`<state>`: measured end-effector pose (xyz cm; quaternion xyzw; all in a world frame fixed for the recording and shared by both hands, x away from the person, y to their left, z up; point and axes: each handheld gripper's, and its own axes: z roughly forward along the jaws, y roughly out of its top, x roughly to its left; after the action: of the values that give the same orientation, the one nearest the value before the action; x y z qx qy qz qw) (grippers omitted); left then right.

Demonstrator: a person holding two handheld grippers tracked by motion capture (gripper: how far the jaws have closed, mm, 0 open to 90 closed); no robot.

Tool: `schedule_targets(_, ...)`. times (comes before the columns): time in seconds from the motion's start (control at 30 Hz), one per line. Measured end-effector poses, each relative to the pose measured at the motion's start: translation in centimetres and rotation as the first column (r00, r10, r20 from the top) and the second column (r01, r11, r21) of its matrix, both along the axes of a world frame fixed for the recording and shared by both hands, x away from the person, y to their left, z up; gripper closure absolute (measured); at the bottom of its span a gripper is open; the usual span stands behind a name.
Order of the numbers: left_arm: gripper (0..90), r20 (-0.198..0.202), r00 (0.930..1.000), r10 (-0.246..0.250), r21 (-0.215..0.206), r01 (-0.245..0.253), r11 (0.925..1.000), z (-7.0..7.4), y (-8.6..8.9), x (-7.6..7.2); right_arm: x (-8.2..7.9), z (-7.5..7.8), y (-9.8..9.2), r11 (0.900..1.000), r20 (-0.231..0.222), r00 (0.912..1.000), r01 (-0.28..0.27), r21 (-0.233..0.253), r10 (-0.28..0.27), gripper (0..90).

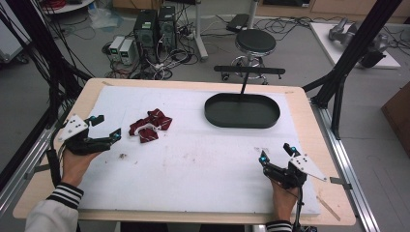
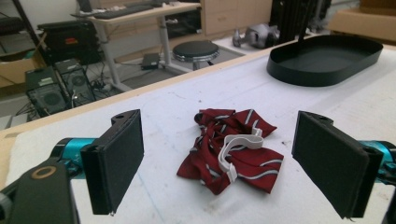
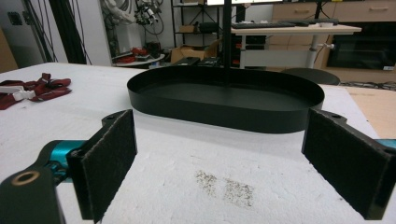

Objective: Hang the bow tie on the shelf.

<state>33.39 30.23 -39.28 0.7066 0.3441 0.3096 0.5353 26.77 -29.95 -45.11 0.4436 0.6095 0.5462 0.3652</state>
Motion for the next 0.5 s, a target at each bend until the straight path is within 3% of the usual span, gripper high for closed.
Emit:
schedule_targets(0.27, 17.1, -0.064, 0.9961, -0.061, 0.069, 0.065, 0.9955, 1.0, -1.9, 2.4, 0.0, 0.0, 0.0, 1.000, -0.004, 1.0000, -0.001, 0.007, 0.001, 9.4)
schedule_targets(0.4, 17.2, -0.106, 0.9911, -0.081, 0.121, 0.094, 0.9882, 1.0, -2.9, 3.5, 0.0, 0.0, 0.0, 1.000, -0.002, 1.0000, 0.001, 0.006, -0.001, 9.4)
schedule_targets(0.5, 17.2, -0.134, 0.9873, -0.086, 0.138, 0.104, 0.9850, 0.8, -3.5, 4.2, 0.0, 0.0, 0.0, 1.000, -0.003, 1.0000, 0.000, 0.006, 0.000, 9.4)
